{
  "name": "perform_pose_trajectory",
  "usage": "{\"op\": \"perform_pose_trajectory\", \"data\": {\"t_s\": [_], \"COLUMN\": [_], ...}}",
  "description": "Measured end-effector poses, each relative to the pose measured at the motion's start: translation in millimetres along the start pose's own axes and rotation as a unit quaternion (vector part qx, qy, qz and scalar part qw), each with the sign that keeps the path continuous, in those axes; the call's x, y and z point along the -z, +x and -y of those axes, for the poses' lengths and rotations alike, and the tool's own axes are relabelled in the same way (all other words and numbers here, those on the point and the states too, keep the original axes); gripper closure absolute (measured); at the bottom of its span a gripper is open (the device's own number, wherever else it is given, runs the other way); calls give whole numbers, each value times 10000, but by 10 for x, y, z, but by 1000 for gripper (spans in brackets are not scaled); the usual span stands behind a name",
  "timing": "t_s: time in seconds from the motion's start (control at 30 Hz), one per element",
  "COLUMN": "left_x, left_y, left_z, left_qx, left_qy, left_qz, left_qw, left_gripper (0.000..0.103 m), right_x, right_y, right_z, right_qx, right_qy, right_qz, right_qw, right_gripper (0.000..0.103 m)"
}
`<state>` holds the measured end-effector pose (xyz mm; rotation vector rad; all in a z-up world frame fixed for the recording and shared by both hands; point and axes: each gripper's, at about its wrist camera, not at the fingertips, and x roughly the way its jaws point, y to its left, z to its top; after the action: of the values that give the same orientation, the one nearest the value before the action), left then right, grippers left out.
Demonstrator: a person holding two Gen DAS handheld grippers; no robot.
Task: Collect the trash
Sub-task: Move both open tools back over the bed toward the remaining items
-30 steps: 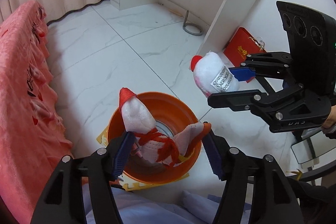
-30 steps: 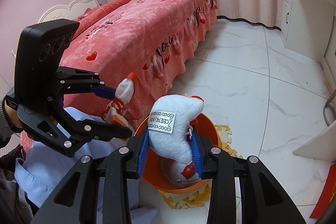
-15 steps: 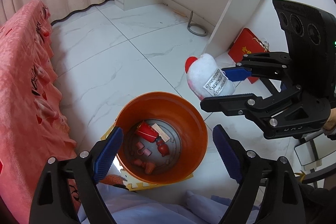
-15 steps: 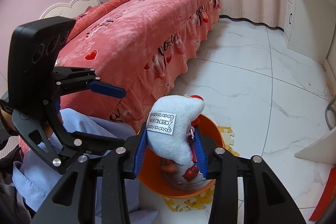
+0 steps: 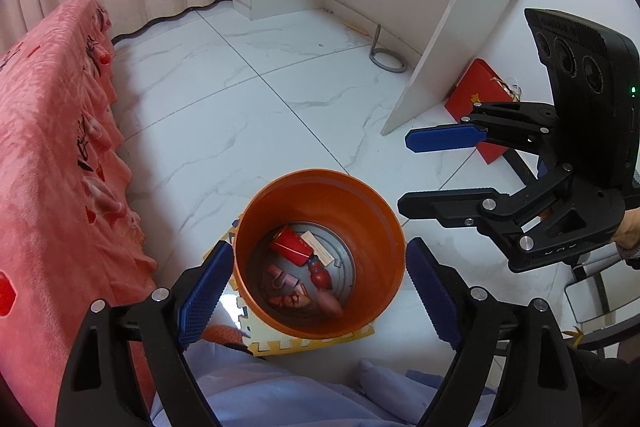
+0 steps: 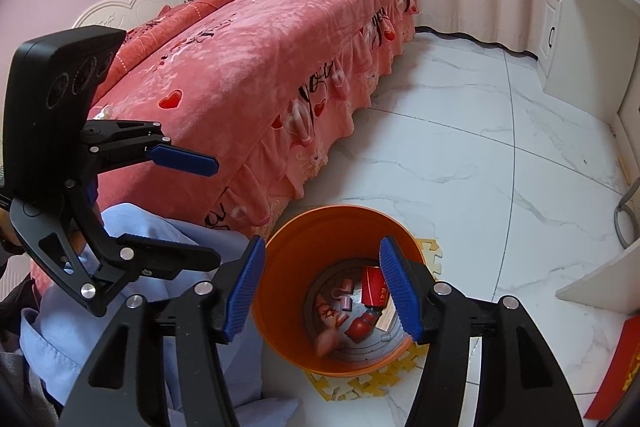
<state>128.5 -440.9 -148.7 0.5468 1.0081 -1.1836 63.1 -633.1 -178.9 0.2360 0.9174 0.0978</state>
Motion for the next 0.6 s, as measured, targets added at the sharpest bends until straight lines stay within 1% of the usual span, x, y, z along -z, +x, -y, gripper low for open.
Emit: {"op": "perform_pose_trajectory", "data": {"t_s": [0.03,0.23,0.27,0.3,0.47,0.6], "left_x": [7,82,102,121,296,502], "left_y": [-19,-228,-293,-335,-654,-985], "left_z": [0,-44,-59,-69,-142,-255], "left_qx": [-25,-86,-102,-121,-289,-528], "left_qy": [-15,-111,-157,-182,-387,-655], "left_qz": [29,223,274,307,560,774], "left_qw": [10000,9997,9994,9993,9973,9934], "left_gripper": [10,9,9,7,6,6], "right_x": [-11,-79,-96,-114,-234,-358], "right_y": [-12,-136,-153,-172,-252,-271], "right_z": [-23,-197,-232,-268,-562,-868], "right_qx": [-8,-85,-111,-128,-243,-439], "right_qy": [-14,-138,-152,-175,-412,-596], "right_qz": [4,66,78,94,184,245], "right_qw": [10000,9998,9998,9997,9987,9970], "right_gripper": [43,42,39,37,37,36]}}
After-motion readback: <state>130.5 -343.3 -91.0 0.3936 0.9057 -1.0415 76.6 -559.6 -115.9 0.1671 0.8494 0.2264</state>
